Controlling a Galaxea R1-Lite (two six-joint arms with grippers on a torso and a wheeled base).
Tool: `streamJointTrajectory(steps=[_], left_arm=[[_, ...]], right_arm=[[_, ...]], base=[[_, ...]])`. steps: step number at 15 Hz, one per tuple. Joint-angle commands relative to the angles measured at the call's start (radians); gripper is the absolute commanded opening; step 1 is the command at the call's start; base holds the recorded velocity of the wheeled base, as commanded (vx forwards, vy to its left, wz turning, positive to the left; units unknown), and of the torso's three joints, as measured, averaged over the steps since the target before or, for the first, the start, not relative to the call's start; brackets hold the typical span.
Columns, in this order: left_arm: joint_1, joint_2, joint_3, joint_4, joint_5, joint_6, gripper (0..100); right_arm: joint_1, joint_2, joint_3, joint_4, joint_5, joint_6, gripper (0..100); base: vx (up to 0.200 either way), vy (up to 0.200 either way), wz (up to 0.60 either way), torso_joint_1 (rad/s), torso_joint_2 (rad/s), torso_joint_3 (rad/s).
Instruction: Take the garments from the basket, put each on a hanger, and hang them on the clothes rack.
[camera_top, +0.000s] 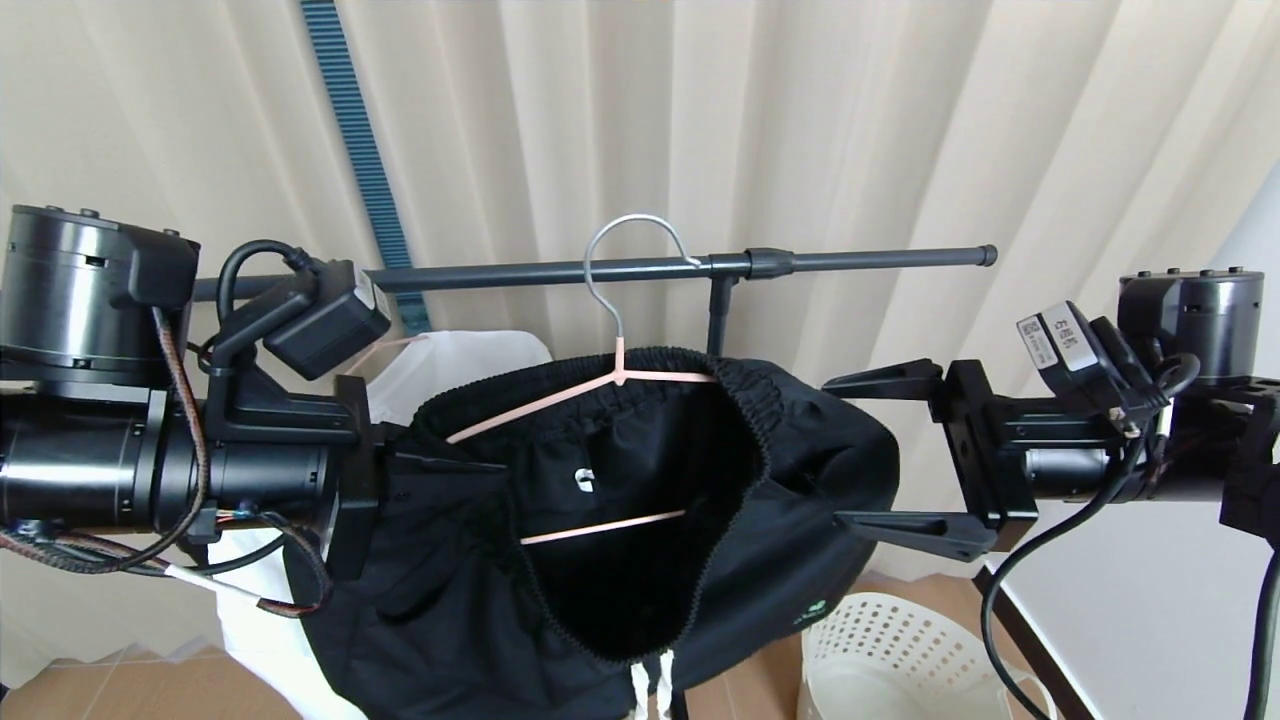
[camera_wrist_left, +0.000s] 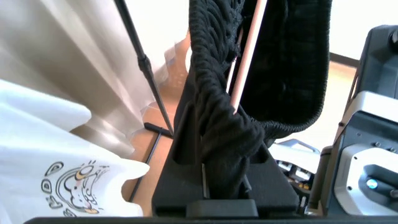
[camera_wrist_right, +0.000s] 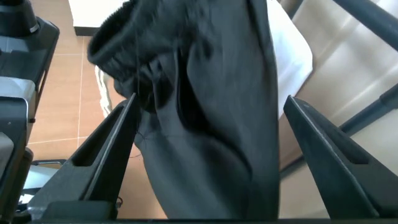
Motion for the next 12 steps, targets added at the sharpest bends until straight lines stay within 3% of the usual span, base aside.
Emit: streamJointTrajectory(steps=[1,12], left_arm=[[0.011,-0.052,0.021,-0.001,-0.002,-0.015,0],[0.043,-0.161,0.038,-0.001,-0.003,-0.086,0]], right_arm=[[-0.003,0.070,0.001,-0.036,0.001,-0.002,100],[-0.003,0.234,-0.025,-0.057,-0.005,-0.035,100]], base=[[0.000,0.000,0.00,0.000,0.00,0.000],[0.000,0.000,0.00,0.000,0.00,0.000]])
